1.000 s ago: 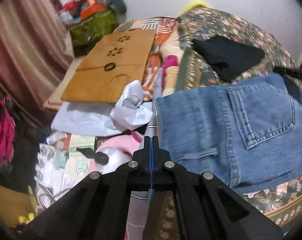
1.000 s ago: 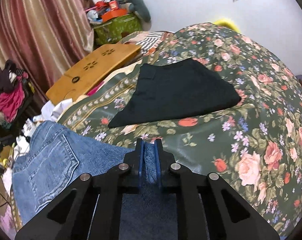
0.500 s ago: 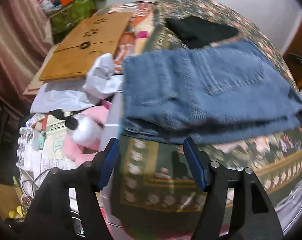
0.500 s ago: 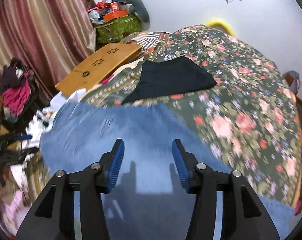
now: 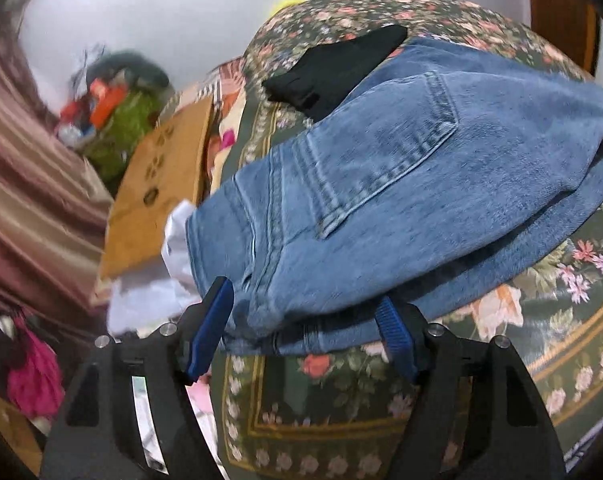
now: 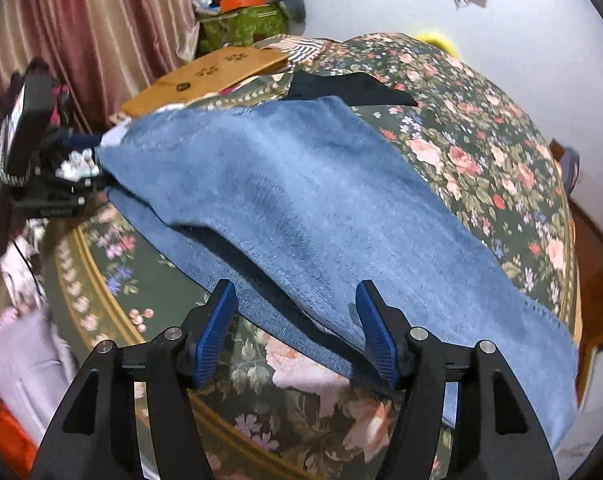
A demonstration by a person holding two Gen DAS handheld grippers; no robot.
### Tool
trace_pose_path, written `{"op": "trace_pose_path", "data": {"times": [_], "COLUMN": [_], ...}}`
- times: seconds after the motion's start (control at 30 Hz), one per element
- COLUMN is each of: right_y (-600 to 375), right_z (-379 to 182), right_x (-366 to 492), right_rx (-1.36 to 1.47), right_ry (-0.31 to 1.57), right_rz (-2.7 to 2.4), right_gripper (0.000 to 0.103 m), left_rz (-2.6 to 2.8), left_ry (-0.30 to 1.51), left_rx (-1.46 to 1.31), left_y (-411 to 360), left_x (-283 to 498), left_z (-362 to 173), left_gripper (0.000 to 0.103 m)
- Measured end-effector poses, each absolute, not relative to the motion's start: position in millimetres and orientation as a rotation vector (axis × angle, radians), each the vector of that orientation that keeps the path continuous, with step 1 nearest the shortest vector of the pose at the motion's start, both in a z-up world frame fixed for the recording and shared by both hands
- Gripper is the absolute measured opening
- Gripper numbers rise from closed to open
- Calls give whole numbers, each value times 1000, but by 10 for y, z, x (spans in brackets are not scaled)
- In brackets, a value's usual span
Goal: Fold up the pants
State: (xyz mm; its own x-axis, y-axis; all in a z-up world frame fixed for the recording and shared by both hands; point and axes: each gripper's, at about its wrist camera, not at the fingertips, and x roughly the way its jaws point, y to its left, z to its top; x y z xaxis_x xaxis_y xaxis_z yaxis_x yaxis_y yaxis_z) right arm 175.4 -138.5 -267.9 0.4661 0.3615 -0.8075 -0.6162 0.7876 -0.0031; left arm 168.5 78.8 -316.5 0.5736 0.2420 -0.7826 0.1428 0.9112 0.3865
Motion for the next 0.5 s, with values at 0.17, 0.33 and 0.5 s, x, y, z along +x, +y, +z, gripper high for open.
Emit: {"op": "trace_pose_path", "data": {"times": [0.17,0.33,0.5], "right_y": [-1332,-1315,-1319], "right_z": [-2655,-2632,-2667], "right_x": [1822,1732,1663], "right_rx": [-289,-249,-222], "right_ry": [847,846,886], "right_rz": [592,634,675], "right_gripper": [25,16,13], "left_rz": [120,66,33], "left_ry": [875,875,897], "left_rx": [528,439,377], "left_y": [711,796,867], "left_x": [1776,1796,1707], "left_z": [-3156,-3057,-2967], "left_gripper": [73,27,19]}}
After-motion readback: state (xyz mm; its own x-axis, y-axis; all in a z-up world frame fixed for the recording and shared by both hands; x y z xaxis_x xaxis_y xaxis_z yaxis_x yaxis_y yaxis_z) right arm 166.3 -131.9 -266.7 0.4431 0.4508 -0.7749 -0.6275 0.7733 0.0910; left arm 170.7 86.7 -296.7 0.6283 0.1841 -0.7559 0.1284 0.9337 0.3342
